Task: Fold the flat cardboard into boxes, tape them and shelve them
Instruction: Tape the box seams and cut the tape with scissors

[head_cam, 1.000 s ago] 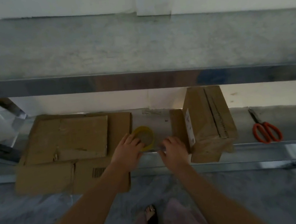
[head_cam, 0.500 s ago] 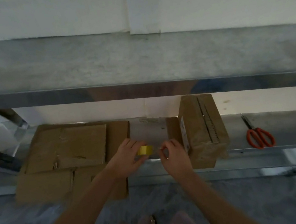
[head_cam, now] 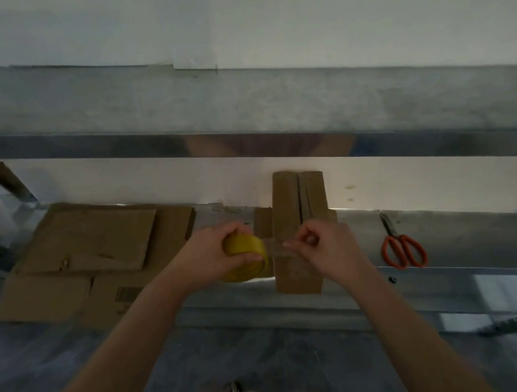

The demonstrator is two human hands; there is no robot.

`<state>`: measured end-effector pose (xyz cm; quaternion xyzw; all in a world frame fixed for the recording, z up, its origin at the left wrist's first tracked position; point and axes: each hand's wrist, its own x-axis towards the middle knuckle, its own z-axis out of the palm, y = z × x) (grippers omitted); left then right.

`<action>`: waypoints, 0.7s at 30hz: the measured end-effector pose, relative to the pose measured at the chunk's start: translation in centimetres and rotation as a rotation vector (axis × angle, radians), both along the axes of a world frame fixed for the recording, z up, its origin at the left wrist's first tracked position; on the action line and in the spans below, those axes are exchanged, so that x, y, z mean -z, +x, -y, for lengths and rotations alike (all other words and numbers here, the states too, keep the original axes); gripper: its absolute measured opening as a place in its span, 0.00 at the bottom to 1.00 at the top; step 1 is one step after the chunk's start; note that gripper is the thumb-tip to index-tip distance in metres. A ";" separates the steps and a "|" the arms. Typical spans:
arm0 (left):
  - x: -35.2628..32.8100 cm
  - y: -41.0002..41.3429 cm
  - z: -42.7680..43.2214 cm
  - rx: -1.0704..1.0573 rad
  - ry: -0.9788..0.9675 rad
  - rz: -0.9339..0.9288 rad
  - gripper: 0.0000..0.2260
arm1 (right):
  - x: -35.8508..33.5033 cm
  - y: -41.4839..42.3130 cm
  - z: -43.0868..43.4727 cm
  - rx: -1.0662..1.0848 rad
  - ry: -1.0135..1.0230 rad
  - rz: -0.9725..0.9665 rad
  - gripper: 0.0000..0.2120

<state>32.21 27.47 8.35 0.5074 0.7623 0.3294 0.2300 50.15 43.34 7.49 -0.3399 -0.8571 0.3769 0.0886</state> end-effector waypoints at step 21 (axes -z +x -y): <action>0.7 2.0 -1.8 -0.020 -0.044 0.118 0.15 | 1.2 7.7 -4.3 0.083 -0.296 -0.139 0.02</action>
